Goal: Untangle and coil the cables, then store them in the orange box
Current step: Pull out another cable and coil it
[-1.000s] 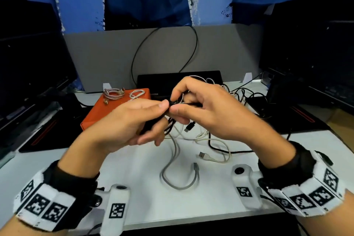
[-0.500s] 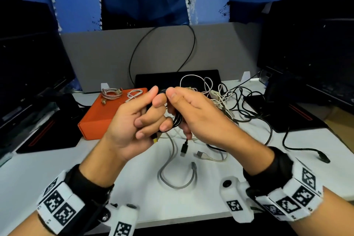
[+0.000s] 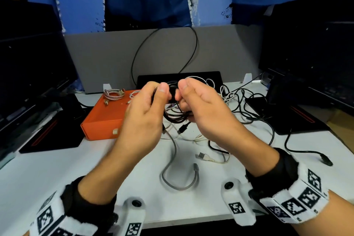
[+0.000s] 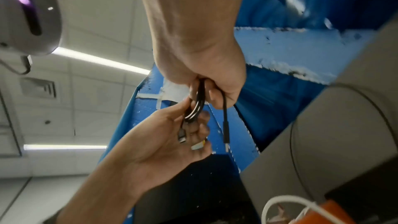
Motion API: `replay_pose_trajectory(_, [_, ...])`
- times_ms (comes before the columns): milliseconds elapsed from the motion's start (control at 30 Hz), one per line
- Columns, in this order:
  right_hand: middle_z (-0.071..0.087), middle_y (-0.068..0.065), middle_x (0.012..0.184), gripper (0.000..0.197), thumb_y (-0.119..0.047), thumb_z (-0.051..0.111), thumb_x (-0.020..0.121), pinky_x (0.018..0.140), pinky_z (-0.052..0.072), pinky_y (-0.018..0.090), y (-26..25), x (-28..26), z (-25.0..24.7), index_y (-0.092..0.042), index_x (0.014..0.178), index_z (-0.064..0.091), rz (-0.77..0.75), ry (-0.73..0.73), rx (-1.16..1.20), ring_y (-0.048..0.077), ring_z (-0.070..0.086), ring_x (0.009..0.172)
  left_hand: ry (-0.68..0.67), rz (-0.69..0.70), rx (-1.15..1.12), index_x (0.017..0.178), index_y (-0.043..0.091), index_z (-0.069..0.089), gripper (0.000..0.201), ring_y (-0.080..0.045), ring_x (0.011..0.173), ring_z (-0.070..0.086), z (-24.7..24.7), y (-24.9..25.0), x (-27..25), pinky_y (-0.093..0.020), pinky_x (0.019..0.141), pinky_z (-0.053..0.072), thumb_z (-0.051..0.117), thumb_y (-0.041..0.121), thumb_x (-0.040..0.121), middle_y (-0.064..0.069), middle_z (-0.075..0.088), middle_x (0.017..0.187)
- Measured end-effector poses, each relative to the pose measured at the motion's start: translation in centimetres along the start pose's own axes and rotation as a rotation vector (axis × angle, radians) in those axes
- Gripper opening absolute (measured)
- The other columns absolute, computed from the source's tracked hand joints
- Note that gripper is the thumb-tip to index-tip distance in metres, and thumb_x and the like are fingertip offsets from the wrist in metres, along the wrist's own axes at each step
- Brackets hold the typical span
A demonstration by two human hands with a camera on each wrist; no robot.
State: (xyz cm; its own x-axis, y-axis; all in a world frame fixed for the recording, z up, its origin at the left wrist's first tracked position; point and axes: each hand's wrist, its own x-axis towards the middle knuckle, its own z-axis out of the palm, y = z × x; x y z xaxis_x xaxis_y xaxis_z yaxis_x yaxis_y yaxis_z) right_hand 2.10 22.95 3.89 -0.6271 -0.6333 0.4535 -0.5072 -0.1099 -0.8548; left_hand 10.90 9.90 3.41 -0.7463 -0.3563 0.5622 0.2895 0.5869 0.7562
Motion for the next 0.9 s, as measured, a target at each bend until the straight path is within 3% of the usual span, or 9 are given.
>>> replay_pose_trajectory(67, [0.047,-0.012,0.063,0.036,-0.036,0.041,0.11,0.055,0.036,0.031,-0.2,0.1,-0.9,-0.023,0.08,0.056,-0.053,-0.029,-0.186,0.006,0.042,0.059,-0.058,0.093,0.181,0.094,0.025,0.056,0.027,-0.014,0.069,0.054,-0.5,-0.3,-0.1,-0.028,0.062,0.044,0.04,0.042,0.108,-0.001,0.059,0.078])
replay_pose_trajectory(167, [0.048,-0.012,0.063,0.037,-0.037,0.044,0.109,0.059,0.039,0.035,-0.2,0.3,-1.8,-0.025,0.076,0.055,-0.056,-0.11,-0.298,0.008,0.043,0.061,-0.223,0.132,0.32,0.091,0.032,0.051,0.026,-0.015,0.066,0.057,-0.6,-0.2,-0.1,-0.034,0.059,0.045,0.034,0.045,0.106,0.007,0.062,0.075])
replay_pose_trajectory(267, [0.043,-0.011,0.058,0.036,-0.036,0.044,0.11,0.058,0.028,0.028,-0.1,0.4,-1.7,-0.02,0.08,0.056,0.014,-0.146,-0.04,0.01,0.035,0.058,-0.197,0.154,0.257,0.089,0.029,0.052,0.028,-0.011,0.059,0.057,-0.8,-0.4,0.3,-0.034,0.057,0.045,0.035,0.04,0.109,0.009,0.062,0.074])
replay_pose_trajectory(367, [0.043,-0.005,0.06,0.039,-0.046,0.041,0.105,0.074,0.036,0.028,0.0,0.4,-1.1,-0.017,0.082,0.053,0.065,-0.172,0.227,0.019,0.042,0.072,-0.09,0.152,0.182,0.087,0.026,0.053,0.028,-0.01,0.053,0.056,-1.0,-0.5,0.7,-0.038,0.055,0.046,0.037,0.038,0.108,0.005,0.064,0.074])
replay_pose_trajectory(467, [0.042,0.0,0.063,0.039,-0.044,0.037,0.108,0.083,0.042,0.024,0.0,0.1,0.1,-0.015,0.085,0.049,0.112,-0.156,0.423,0.016,0.051,0.079,-0.02,0.104,0.163,0.085,0.025,0.051,0.031,-0.014,0.046,0.056,-0.8,-0.6,0.8,-0.046,0.053,0.05,0.037,0.035,0.11,-0.001,0.071,0.075])
replay_pose_trajectory(567, [0.038,-0.002,0.063,0.037,-0.039,0.035,0.112,0.093,0.04,0.031,0.3,-0.1,1.0,-0.015,0.087,0.048,0.15,-0.11,0.505,0.022,0.049,0.086,-0.004,0.072,0.197,0.085,0.021,0.054,0.032,-0.013,0.046,0.059,-0.8,-0.8,0.9,-0.041,0.054,0.051,0.038,0.033,0.111,0.003,0.07,0.073])
replay_pose_trajectory(667, [0.038,-0.005,0.062,0.036,-0.037,0.033,0.113,0.08,0.037,0.022,0.1,-0.2,1.0,-0.016,0.087,0.046,0.142,-0.067,0.306,0.012,0.041,0.07,0.0,0.098,0.37,0.083,0.025,0.052,0.032,-0.01,0.062,0.06,-1.3,-1.0,1.1,-0.031,0.057,0.044,0.038,0.039,0.108,0.007,0.063,0.067])
replay_pose_trajectory(767, [0.039,-0.009,0.062,0.038,-0.035,0.032,0.113,0.062,0.034,0.025,-0.1,-0.2,0.6,-0.016,0.082,0.043,0.03,-0.04,-0.035,0.013,0.034,0.064,-0.042,0.099,0.475,0.085,0.021,0.052,0.034,-0.014,0.062,0.058,-1.6,-1.0,1.0,-0.042,0.063,0.046,0.038,0.042,0.107,-0.001,0.061,0.063])
replay_pose_trajectory(900, [0.041,-0.013,0.059,0.039,-0.036,0.032,0.113,0.062,0.033,0.029,0.0,0.1,-0.3,-0.018,0.08,0.042,-0.015,-0.04,-0.129,0.011,0.034,0.061,-0.309,-0.077,0.17,0.091,0.014,0.059,0.034,-0.021,0.052,0.059,-2.5,-0.6,1.8,-0.038,0.057,0.049,0.045,0.04,0.107,-0.003,0.069,0.067])
